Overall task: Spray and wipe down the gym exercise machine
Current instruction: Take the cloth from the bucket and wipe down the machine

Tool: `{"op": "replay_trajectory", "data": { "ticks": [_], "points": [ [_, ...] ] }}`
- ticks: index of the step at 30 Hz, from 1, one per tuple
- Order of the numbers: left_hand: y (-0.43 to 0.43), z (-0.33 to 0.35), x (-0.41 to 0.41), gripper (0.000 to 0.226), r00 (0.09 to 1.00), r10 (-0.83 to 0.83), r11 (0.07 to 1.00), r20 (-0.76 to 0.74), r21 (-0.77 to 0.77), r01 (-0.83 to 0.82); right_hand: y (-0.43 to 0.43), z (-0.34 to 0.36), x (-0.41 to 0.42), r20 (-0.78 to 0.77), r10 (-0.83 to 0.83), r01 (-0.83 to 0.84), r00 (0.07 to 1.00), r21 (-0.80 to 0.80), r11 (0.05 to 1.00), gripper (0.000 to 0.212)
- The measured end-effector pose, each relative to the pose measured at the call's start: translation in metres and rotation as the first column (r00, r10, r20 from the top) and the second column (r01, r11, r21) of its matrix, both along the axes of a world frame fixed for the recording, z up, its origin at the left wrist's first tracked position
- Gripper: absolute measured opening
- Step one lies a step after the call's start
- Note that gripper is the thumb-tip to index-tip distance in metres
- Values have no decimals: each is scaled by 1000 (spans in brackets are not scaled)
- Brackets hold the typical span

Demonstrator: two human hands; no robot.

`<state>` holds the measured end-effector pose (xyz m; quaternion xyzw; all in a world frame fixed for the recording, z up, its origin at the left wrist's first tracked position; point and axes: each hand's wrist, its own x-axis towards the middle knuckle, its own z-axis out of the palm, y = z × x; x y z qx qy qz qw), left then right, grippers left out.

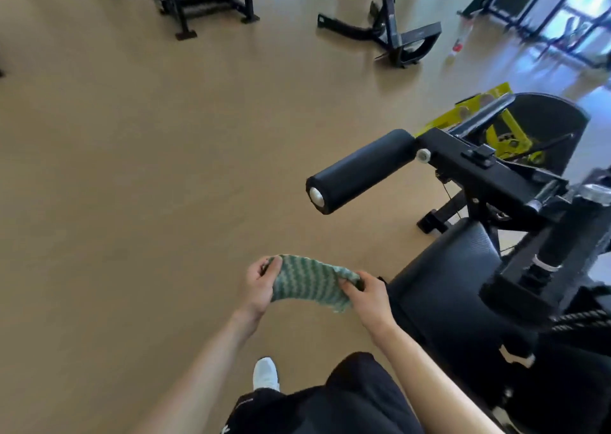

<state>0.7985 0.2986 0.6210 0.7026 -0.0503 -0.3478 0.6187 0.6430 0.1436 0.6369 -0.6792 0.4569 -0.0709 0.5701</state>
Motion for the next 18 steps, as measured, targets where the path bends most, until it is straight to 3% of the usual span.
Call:
{"op": "replay_trajectory", "data": {
  "ticks": [7,18],
  "points": [
    [-52,-9,92,25,983,-177,976,52,139,169,-44,-18,59,-53,-128,128,990,-7,992,12],
    [-250,-47,219,20,917,-381,873,117,374,314,-195,-89,173,-155,-289,294,945,10,956,14]
  ]
}}
